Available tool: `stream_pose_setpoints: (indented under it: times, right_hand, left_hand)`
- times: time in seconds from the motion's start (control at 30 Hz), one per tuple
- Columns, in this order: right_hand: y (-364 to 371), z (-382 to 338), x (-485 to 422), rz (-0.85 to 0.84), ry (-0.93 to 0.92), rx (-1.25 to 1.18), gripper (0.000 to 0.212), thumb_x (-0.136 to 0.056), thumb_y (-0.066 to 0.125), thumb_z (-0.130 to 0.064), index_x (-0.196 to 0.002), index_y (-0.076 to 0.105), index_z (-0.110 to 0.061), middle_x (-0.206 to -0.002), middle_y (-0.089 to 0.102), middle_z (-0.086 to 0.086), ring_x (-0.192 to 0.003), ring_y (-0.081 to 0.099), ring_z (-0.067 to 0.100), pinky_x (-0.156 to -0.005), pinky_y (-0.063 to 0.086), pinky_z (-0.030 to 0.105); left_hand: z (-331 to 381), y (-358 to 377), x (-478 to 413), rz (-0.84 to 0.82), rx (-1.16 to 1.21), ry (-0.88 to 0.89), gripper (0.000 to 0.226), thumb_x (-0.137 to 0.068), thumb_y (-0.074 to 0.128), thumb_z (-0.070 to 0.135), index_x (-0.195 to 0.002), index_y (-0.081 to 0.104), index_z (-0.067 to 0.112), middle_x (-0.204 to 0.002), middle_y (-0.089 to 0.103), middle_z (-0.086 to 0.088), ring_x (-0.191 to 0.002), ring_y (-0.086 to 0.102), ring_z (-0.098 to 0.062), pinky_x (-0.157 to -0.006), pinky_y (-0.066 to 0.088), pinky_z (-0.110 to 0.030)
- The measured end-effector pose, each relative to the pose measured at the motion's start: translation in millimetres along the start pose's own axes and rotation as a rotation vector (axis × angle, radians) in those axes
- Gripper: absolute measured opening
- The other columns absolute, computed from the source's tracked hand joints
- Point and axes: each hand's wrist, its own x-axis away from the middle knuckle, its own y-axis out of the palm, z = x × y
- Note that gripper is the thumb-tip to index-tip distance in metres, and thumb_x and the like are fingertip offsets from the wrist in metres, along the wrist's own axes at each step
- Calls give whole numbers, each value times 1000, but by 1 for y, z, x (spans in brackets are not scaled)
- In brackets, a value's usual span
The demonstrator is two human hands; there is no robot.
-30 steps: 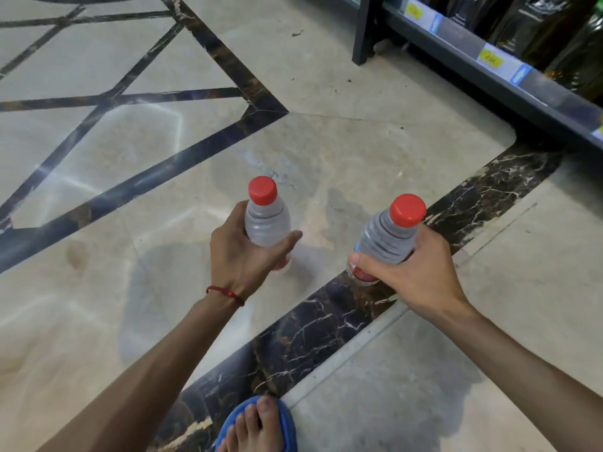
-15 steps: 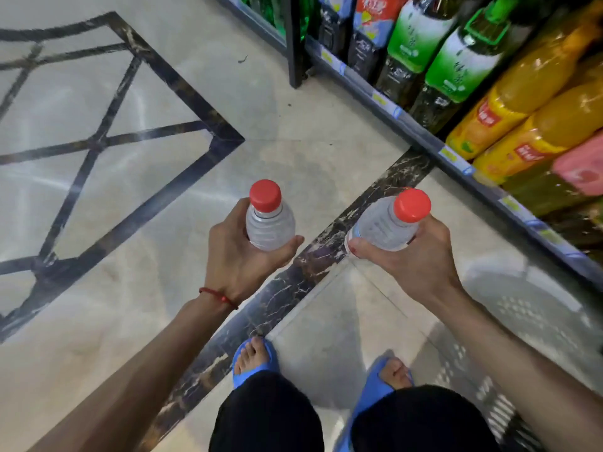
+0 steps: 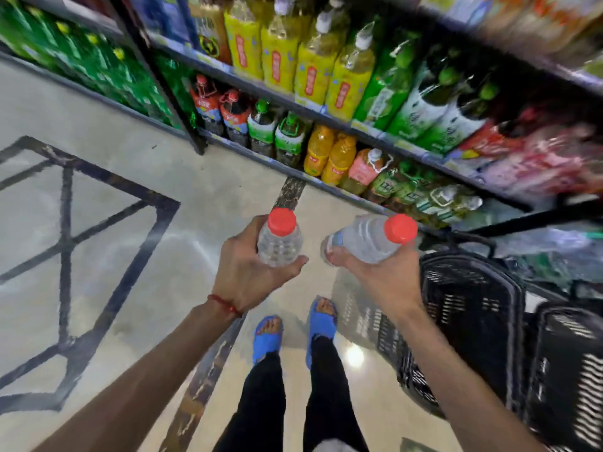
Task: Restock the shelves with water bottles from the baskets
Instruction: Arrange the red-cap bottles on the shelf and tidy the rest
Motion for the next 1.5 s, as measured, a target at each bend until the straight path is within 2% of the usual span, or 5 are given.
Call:
stream_pose_setpoints:
  times: [0.27,0.43,0.87,1.2,1.5]
  right_hand:
    - [-98,-63,115,314,64,-106,34,-71,96,-4,-98,75,-6,-92,81,3,-87,78,22,-77,63,38]
    - [-165,-68,193,481,78,-154,24,-75,86,11,-93,71,4,-77,78,-6,-70,72,6,-68,55,18]
    - [-380,12,420,900,94,-186,46,-64,96,-25,-103,73,-16,-93,78,-2,-83,73,13,-73,58,25]
    - [-532,73,540,1024,106,-207,42,-68,95,-4,-104,72,-7,-89,78,5,-73,71,5,-67,54,17]
    - [-686,125,535,1109,48,-136,45,-67,99,-24,-103,73,-18,-95,79,-2,-92,75,25,-84,62,44]
  left_hand:
    - [119,27,28,-288,-23,252,62,-64,82,61,-117,58,42,-100,68,29,-94,67,9,-83,55,-17]
    - [174,78,73,-460,-54,366,55,-63,90,52,-110,63,41,-96,75,20,-88,70,3,-79,58,-28]
    - [284,265,297,-817,15,500,54,-60,92,48,-106,70,32,-96,77,15,-91,74,-7,-84,61,-37]
    - [353,401,429,-952,6,588,56,-57,94,49,-106,71,33,-97,78,10,-92,75,-14,-86,60,-48]
    - [418,554,474,-978,-31,702,59,-57,92,56,-106,70,31,-96,76,11,-90,72,-11,-83,60,-43]
